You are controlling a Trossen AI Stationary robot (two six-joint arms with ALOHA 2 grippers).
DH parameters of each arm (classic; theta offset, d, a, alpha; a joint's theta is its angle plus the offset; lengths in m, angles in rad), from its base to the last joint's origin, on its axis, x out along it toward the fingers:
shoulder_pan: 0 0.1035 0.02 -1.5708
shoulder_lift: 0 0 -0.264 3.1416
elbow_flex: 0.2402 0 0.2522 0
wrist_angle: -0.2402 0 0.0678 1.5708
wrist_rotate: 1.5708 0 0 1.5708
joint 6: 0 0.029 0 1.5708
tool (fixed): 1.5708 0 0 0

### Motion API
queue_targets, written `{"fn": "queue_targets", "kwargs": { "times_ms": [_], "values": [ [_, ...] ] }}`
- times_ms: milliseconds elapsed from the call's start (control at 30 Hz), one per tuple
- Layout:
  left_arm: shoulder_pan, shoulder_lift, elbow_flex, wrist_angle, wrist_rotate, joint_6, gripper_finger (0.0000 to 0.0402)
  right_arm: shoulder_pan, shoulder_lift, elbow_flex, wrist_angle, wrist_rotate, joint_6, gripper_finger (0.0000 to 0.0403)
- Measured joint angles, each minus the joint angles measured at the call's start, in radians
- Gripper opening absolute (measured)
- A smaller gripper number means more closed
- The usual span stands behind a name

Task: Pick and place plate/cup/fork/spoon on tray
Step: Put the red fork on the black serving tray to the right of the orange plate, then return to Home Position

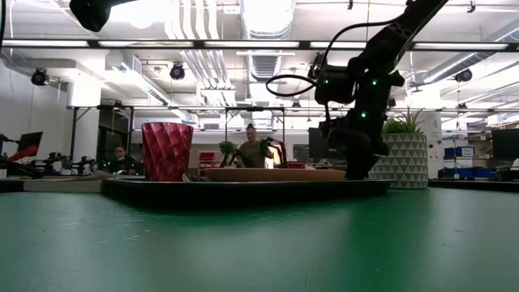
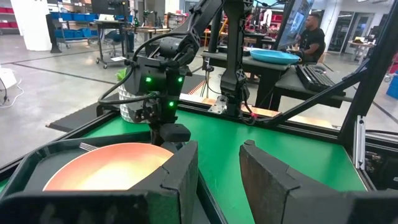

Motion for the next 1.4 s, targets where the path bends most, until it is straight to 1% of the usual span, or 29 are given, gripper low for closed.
{"fn": "queue_targets", "kwargs": {
  "times_ms": [367, 500, 567, 767, 867, 933, 1067, 1167, 1300, 1400],
  "values": [
    [0.0, 0.0, 0.0, 0.0, 0.0, 0.0, 0.0099, -0.004, -0.004, 0.002, -0.006, 0.016, -0.021, 0.0009],
    [0.0, 0.0, 0.0, 0.0, 0.0, 0.0, 0.0099, 0.01, -0.041, 0.013, -0.016, 0.072, -0.024, 0.0009],
    [0.0, 0.0, -0.001, 0.0, 0.0, 0.001, 0.0099, 0.022, -0.074, 0.014, -0.022, 0.078, -0.014, 0.0009],
    [0.0, 0.0, -0.001, 0.0, 0.0, 0.001, 0.0099, 0.105, -0.183, 0.014, -0.022, 0.079, 0.035, 0.0009],
    [0.0, 0.0, -0.001, 0.0, 0.0, 0.0, 0.0099, 0.172, -0.232, 0.009, -0.012, 0.085, 0.055, 0.0009],
    [0.0, 0.0, -0.001, -0.001, 0.0, 0.0, 0.0099, 0.225, -0.262, -0.003, 0.022, 0.108, 0.056, 0.0009],
    [0.0, 0.0, -0.002, 0.0, 0.0, 0.0, 0.0099, 0.337, -0.305, -0.05, 0.148, 0.138, 0.054, 0.0009],
    [0.0, 0.0, -0.002, 0.0, 0.0, 0.0, 0.0099, 0.419, -0.327, -0.112, 0.307, 0.14, 0.038, 0.0009],
    [0.0, 0.0, -0.002, 0.0, 0.0, 0.0, 0.0099, 0.526, -0.333, -0.226, 0.632, 0.157, -0.037, 0.0009],
    [0.0, 0.0, -0.002, -0.001, 0.0, 0.0, 0.0099, 0.597, -0.326, -0.32, 0.913, 0.178, -0.144, 0.0009]
  ]
}}
